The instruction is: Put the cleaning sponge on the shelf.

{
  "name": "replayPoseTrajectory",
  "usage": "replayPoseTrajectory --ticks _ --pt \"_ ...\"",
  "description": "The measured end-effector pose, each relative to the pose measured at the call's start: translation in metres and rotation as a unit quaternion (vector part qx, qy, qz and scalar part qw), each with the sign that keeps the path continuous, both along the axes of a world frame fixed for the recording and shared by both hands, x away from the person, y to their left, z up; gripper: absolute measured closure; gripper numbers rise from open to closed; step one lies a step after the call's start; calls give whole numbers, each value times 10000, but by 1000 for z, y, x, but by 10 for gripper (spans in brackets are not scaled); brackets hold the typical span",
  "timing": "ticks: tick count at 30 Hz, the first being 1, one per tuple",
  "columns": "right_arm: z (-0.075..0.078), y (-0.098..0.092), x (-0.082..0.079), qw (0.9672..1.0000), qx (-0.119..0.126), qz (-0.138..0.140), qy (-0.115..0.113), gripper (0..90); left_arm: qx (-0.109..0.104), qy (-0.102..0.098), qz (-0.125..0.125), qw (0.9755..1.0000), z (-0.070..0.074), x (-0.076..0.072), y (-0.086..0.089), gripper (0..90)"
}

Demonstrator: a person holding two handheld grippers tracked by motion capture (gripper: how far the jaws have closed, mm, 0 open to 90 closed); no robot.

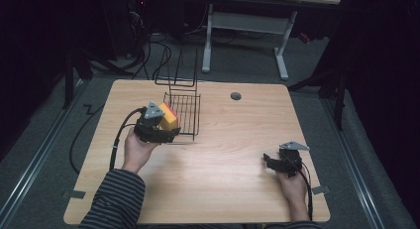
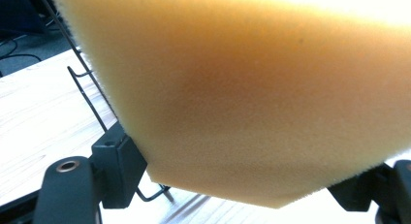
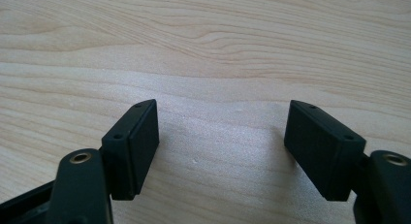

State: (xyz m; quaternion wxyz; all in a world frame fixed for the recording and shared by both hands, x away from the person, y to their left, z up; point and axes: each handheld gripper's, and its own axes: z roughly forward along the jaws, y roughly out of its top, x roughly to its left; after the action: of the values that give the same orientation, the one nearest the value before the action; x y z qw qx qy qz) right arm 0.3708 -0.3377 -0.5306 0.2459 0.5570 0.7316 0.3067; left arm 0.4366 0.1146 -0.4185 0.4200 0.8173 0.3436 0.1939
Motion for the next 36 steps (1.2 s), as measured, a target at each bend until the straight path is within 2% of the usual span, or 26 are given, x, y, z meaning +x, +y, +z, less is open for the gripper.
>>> replayPoseTrajectory --ticks 10,15,18,25,28,34,36 --pt "0 0 0 10000 1 0 1 287 8 33 67 10000 -3 12 -6 224" --pt "0 0 0 10000 0 2 -1 287 33 -150 148 9998 -1 17 -11 224" --pt "0 0 0 10000 0 1 -1 287 -71 -206 218 9995 -2 20 -12 224" --pt "0 0 0 10000 0 0 7 287 -1 -119 252 9996 -5 31 -15 224" --pt "0 0 0 10000 3 0 0 287 55 -83 309 9995 -9 40 -19 224" --pt "0 0 0 10000 0 1 9 286 -103 -73 453 9989 -16 50 -20 224" --pt "0 0 0 10000 -1 1 9 286 -64 -31 506 9987 -21 54 -20 224"
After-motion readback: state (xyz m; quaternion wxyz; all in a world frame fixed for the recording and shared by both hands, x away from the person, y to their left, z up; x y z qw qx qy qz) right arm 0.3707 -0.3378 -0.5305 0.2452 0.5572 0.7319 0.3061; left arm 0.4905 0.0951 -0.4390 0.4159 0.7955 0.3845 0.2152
